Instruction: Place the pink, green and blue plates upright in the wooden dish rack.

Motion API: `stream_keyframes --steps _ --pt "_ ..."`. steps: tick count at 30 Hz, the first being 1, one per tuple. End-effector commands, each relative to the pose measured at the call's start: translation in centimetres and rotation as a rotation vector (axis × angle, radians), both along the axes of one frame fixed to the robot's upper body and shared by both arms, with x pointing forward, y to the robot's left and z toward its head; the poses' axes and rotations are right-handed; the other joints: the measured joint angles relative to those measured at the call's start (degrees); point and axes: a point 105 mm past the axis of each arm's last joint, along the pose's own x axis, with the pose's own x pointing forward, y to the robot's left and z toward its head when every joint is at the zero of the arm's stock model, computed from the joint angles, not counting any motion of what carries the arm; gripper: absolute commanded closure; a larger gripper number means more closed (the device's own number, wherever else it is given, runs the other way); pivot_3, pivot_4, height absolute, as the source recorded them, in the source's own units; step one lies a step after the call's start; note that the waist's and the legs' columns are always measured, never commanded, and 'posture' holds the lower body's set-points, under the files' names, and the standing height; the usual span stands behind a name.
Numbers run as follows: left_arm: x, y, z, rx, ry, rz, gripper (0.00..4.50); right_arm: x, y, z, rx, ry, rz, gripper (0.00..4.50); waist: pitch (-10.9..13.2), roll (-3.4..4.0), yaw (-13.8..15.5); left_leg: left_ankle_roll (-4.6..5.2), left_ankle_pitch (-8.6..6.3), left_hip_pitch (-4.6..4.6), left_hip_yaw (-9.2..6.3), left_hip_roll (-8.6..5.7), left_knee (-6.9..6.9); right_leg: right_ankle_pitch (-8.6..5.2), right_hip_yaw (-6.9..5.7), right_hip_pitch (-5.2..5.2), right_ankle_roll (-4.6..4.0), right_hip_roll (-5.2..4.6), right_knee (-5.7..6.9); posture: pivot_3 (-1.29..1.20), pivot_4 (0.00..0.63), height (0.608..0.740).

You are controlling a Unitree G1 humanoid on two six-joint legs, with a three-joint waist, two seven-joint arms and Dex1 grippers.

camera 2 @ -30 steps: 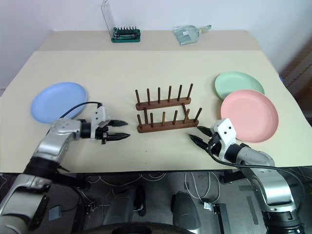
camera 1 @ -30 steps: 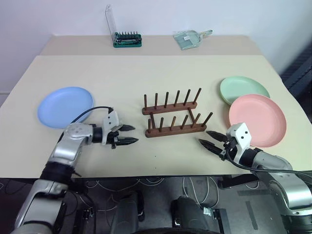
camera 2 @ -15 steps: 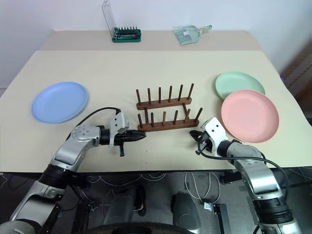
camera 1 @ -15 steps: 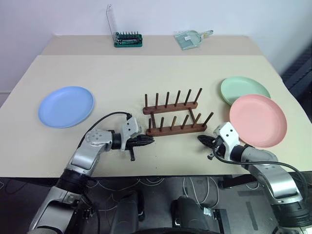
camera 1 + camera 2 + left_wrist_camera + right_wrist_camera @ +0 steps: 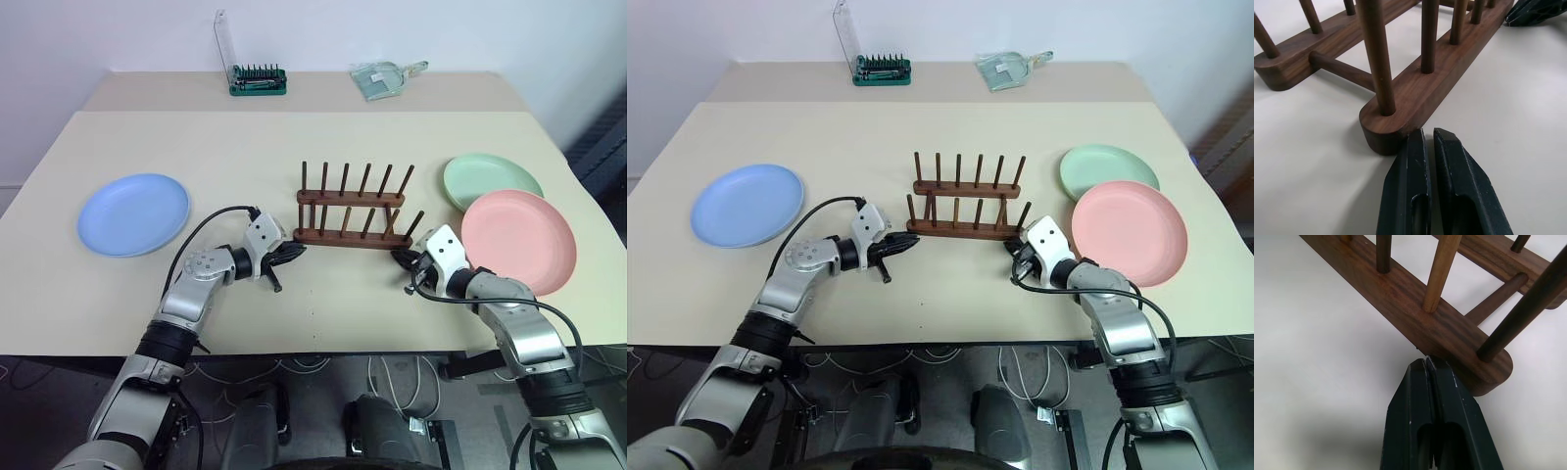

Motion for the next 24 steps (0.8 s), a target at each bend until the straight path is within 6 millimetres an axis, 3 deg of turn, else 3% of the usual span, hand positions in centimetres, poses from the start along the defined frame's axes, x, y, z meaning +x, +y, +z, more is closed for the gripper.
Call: stream_keyframes --steps 1,14,18,21,24 --pt "0.4 0.4 -0.1 0.003 -0.002 0.026 4.20 0.7 -0.2 0.6 -0.004 -0.039 -0.019 4.50 0.0 0.00 0.0 0.00 0.00 0.00 0.00 0.00 0.00 0.00 0.00 0.00 0.00 0.00 0.00 0.00 0.150 0.732" --pt "0.3 0.4 -0.3 0.004 0.004 0.012 4.20 0.7 -0.6 1.1 -0.006 -0.075 -0.034 4.50 0.0 0.00 0.0 -0.01 0.01 0.00 0.01 0.00 0.00 0.00 0.00 0.00 0.00 0.00 0.01 0.00 0.150 0.732" --pt "-1.1 0.2 0.1 -0.027 0.037 -0.067 4.20 -0.7 -1.0 3.1 0.001 -0.101 0.007 4.50 0.0 0.01 0.1 -0.01 0.01 -0.01 0.01 0.00 -0.01 0.00 0.00 -0.01 0.00 -0.01 0.00 0.00 0.150 0.732" --pt "-4.1 0.1 0.7 -0.070 0.101 -0.210 4.23 -3.5 -0.9 5.6 0.018 -0.087 0.094 3.74 0.0 0.04 -0.1 -0.02 0.00 -0.10 0.03 0.00 -0.09 -0.01 0.02 -0.09 0.01 -0.03 -0.05 0.00 0.150 0.732" --pt "-5.8 0.1 1.1 -0.093 0.147 -0.275 4.23 -5.0 -2.6 7.6 -0.053 -0.095 0.049 2.35 0.0 0.05 0.1 -0.02 0.00 -0.08 0.02 0.03 -0.13 -0.01 0.02 -0.07 0.00 -0.04 -0.07 0.00 0.150 0.732"
